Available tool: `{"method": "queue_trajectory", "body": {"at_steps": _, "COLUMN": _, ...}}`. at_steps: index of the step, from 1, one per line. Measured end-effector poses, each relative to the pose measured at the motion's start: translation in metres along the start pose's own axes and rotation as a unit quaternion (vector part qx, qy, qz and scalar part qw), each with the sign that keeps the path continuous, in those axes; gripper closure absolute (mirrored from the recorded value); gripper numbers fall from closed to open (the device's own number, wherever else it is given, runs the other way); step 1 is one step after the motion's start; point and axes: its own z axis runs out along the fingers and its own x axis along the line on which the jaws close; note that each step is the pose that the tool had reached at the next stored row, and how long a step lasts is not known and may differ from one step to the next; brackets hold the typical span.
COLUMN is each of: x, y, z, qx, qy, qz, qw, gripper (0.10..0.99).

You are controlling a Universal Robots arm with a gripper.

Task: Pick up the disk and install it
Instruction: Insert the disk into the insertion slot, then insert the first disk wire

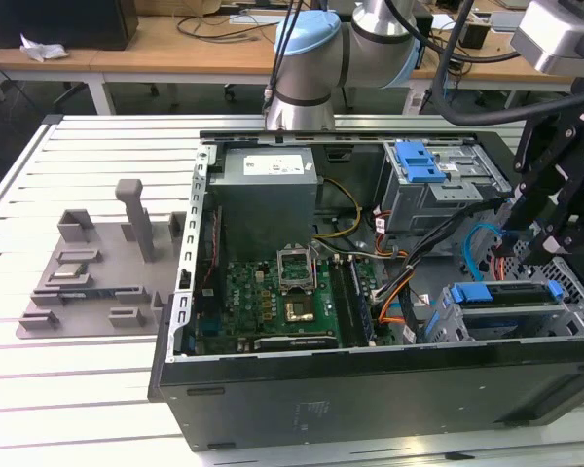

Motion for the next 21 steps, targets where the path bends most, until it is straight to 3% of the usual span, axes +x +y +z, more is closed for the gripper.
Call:
{"method": "queue_trajectory", "body": {"at_steps": 4, "x": 0.0, "y": 0.0, "z": 0.0001, "qx": 0.0, "qy": 0.0, "qz": 0.0, "qw": 1.0, "gripper": 0.643}}
{"method": "queue_trajectory", "body": {"at_steps": 8, "x": 0.0, "y": 0.0, "z": 0.0002, "qx": 0.0, "qy": 0.0, "qz": 0.0, "qw": 1.0, "gripper": 0.906}}
{"method": "queue_trajectory", "body": {"at_steps": 9, "x": 0.0, "y": 0.0, "z": 0.0002, "qx": 0.0, "qy": 0.0, "qz": 0.0, "qw": 1.0, "gripper": 0.906}}
{"method": "queue_trajectory", "body": {"at_steps": 10, "x": 0.0, "y": 0.0, "z": 0.0003, "qx": 0.0, "qy": 0.0, "qz": 0.0, "qw": 1.0, "gripper": 0.98}}
{"method": "queue_trajectory", "body": {"at_steps": 21, "x": -0.0003, "y": -0.0018, "z": 0.0006, "qx": 0.0, "qy": -0.0001, "qz": 0.0, "qw": 1.0, "gripper": 0.98}}
